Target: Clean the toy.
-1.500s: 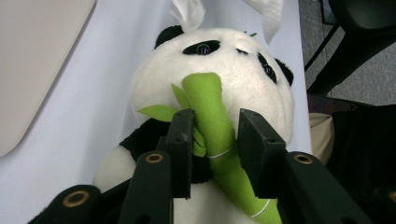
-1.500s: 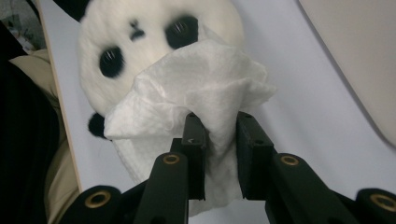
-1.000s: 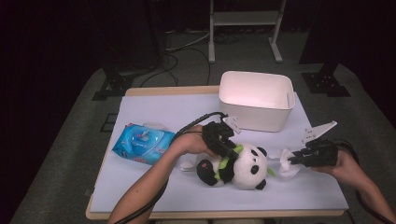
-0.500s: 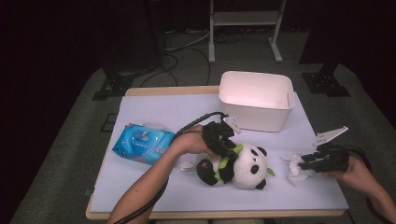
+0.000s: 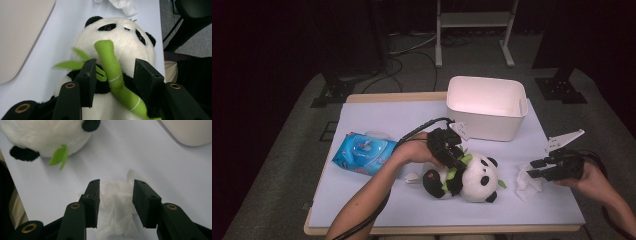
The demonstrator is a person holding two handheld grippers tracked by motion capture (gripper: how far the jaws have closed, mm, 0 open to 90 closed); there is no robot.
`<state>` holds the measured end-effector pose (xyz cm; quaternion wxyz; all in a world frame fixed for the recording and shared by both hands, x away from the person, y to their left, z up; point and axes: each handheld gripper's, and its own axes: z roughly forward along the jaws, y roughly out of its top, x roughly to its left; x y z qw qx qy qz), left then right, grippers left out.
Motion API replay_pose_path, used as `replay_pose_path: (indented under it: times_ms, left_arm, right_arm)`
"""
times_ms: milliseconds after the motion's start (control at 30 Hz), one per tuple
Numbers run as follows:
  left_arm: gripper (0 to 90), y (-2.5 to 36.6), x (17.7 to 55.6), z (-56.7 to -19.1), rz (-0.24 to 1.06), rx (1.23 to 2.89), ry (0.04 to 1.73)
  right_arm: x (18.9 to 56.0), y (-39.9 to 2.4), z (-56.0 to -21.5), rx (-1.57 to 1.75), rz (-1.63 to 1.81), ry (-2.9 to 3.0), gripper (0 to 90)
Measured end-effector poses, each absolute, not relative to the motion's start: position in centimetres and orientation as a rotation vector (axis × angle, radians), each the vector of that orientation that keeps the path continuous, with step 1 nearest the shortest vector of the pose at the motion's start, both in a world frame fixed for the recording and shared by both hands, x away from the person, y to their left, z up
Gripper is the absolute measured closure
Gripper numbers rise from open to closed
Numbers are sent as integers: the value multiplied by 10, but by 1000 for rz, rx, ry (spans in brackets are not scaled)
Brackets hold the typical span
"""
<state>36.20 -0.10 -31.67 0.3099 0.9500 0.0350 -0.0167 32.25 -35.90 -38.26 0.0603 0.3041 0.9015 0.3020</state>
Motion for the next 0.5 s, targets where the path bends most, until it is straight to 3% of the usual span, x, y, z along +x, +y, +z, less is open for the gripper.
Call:
replay_pose_path:
  times_ms: [500]
  left_arm:
    - [486, 32, 365, -308, -14, 2452, 147]
  right_arm:
    - [338, -319, -358, 768, 1009, 2747, 513]
